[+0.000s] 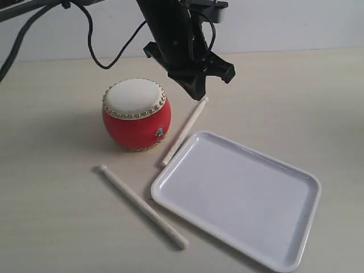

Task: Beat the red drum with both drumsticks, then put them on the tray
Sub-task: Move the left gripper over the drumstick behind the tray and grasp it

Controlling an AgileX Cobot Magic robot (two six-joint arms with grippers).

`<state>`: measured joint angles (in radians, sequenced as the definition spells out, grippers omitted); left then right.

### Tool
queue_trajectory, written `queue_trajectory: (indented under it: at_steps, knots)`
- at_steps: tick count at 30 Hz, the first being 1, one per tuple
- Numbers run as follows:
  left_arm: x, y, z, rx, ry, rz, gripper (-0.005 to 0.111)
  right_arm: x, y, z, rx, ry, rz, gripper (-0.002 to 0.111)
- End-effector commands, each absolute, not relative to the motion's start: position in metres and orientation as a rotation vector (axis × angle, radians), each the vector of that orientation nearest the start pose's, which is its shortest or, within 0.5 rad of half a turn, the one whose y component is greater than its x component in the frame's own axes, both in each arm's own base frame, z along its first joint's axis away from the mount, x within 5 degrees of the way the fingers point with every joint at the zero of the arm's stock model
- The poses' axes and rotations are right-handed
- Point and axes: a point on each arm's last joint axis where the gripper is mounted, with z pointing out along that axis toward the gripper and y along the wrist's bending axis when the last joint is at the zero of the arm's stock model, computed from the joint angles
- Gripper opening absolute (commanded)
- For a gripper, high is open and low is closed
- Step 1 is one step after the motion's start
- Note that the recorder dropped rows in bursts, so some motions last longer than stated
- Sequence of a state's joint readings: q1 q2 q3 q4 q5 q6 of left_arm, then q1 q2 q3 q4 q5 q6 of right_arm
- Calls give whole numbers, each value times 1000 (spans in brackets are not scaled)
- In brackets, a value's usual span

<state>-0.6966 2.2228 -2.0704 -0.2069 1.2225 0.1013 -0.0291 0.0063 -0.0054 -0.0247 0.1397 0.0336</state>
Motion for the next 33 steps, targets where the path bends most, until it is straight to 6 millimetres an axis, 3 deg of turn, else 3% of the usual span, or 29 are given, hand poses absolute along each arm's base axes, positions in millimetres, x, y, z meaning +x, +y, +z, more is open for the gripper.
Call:
queue_trajectory:
  at_steps: [1,4,9,17,33]
  knots:
    - [365,-329,232,1014,2698,-410,18,56,-2,201,34,1617,-25,0]
    - [372,-334,218,1012,2700,-402,28,56,-2,201,34,1617,-25,0]
    - [382,-342,187,989,2691,-397,28,56,-2,201,34,1617,-25,0]
    - [397,-346,177,946,2570,-345,29,56,-2,201,34,1617,-25,0]
    - [402,-345,143,879,2636,-276,29,56,-2,201,34,1617,-25,0]
